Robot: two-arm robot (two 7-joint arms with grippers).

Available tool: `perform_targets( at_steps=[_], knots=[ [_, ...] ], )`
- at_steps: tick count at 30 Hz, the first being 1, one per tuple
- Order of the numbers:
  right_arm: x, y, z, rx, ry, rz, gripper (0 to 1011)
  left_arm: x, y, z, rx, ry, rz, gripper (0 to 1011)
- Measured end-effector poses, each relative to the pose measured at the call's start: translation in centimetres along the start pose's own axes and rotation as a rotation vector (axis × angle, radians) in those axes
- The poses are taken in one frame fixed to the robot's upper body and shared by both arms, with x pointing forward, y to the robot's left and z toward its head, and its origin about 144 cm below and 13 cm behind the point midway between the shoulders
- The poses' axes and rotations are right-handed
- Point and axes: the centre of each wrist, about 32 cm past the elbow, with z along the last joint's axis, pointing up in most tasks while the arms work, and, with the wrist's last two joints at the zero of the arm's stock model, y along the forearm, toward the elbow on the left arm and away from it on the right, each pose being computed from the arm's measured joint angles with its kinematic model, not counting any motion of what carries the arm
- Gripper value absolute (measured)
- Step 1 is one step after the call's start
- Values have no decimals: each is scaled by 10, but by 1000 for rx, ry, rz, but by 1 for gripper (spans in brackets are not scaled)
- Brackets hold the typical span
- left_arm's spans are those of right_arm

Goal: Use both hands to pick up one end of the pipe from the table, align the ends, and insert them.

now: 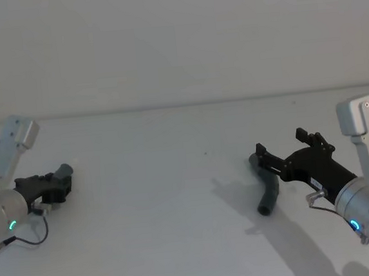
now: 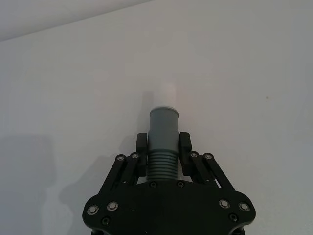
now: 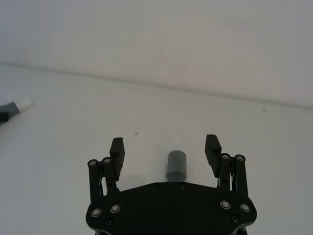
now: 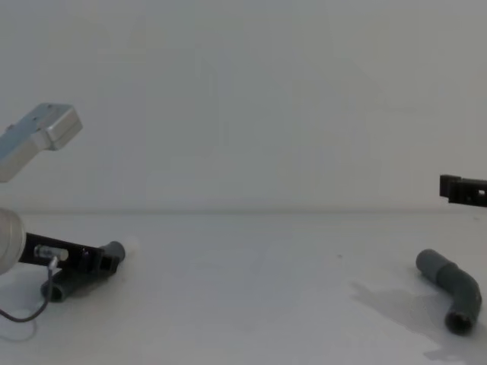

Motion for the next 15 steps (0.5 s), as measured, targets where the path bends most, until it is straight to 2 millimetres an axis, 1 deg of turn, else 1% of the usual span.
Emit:
perform_targets(
  at_steps=[7, 15],
  knots=[
    [5, 1, 14, -94, 10, 1, 1003, 0, 0, 0, 0, 0, 0, 351],
    [8, 5, 24, -171, 8, 7, 1003, 0, 0, 0, 0, 0, 0, 348]
  ],
)
